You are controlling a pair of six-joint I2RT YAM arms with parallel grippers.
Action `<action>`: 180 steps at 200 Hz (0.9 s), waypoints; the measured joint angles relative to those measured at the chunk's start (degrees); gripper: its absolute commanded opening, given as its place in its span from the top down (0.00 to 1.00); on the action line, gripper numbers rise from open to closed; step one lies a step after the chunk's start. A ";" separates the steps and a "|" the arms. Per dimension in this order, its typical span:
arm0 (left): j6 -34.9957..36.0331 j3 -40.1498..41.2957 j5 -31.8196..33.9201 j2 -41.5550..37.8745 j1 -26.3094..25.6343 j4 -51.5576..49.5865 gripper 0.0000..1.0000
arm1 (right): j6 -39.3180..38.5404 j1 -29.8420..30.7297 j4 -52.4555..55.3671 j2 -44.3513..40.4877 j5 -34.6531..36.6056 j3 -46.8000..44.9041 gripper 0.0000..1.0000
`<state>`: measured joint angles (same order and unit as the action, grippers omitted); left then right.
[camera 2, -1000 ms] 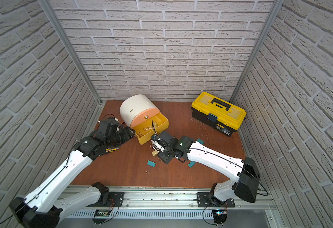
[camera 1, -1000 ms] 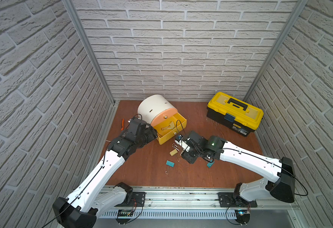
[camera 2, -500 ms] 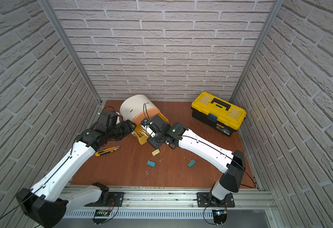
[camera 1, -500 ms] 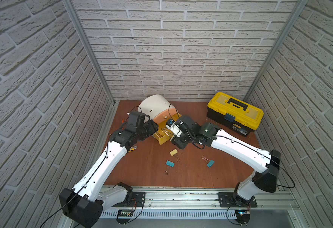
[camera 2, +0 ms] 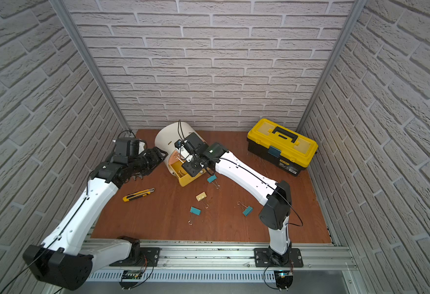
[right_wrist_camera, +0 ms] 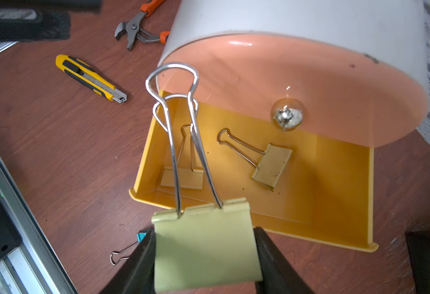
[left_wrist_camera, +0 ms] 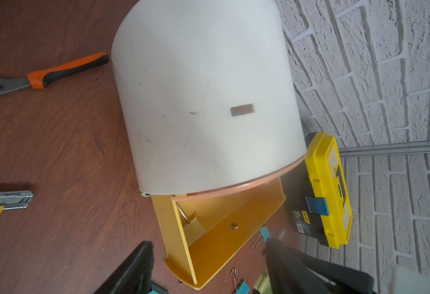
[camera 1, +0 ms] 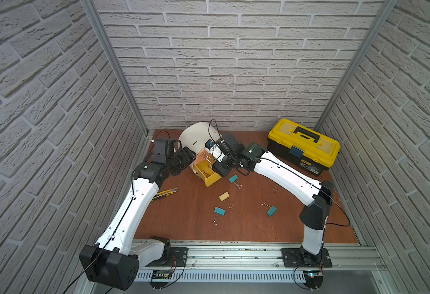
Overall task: Put the binder clips in the drawer according to color
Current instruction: Place the binder clip in the drawer.
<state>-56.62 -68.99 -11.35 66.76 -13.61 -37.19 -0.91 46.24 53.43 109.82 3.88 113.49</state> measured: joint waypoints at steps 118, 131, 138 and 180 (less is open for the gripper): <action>-0.61 3.32 -0.79 -3.21 0.42 0.07 0.26 | -0.44 -1.09 0.92 5.25 -1.11 5.84 0.35; -0.63 3.63 -0.79 -3.50 0.42 0.04 0.26 | -0.46 -1.09 0.87 5.25 -1.07 6.36 0.33; -0.66 3.74 -0.79 -3.54 0.42 0.07 0.26 | -0.48 -1.09 0.83 5.25 -1.07 6.58 0.33; -0.68 3.82 -0.76 -3.56 0.42 0.04 0.27 | -0.42 -1.09 0.85 5.25 -0.79 6.71 0.33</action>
<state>-57.30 -65.17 -12.12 63.20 -13.19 -37.15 -1.32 45.15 54.28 115.07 3.09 120.20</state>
